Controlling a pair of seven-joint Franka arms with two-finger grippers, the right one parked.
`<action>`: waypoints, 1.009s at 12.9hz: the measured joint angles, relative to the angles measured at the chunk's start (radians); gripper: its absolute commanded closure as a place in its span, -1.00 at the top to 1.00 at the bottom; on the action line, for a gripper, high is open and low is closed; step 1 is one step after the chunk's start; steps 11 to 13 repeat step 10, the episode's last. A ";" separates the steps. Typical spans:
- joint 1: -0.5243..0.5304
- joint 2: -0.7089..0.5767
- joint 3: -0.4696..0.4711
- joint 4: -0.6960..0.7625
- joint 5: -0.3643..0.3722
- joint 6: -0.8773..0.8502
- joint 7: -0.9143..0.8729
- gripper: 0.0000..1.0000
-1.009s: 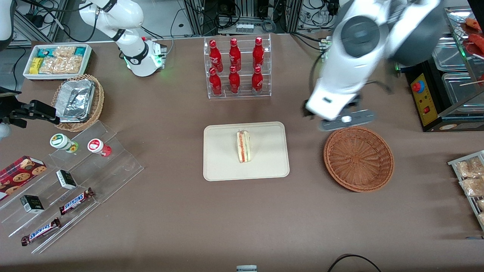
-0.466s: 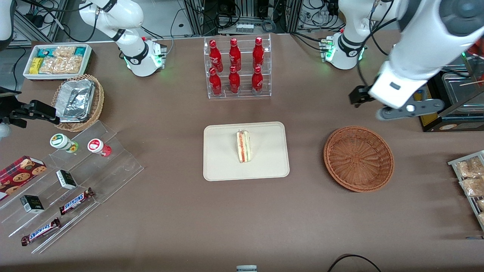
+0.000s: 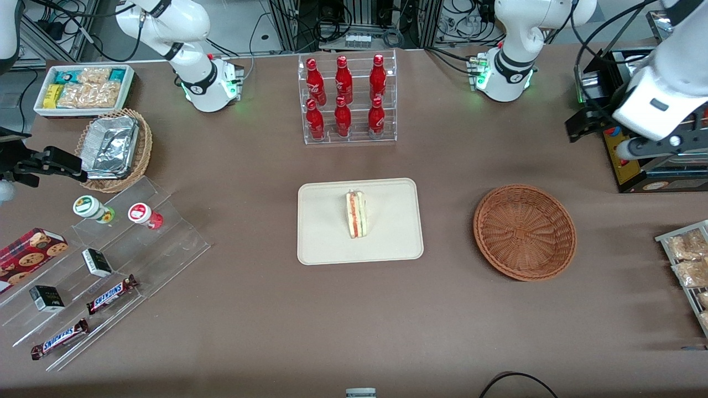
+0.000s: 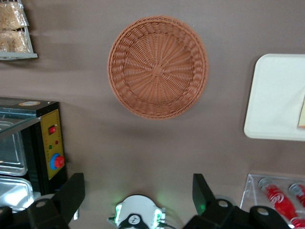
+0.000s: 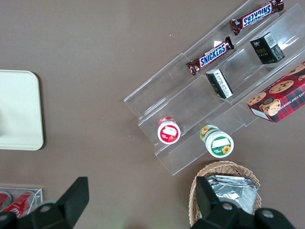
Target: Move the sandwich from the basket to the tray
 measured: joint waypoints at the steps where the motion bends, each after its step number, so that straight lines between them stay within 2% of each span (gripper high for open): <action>1: 0.022 -0.021 0.001 -0.022 -0.001 0.001 0.042 1.00; 5: 0.073 -0.052 0.000 -0.058 -0.035 0.035 0.084 1.00; 13: 0.080 -0.024 -0.004 -0.035 -0.048 0.082 0.086 1.00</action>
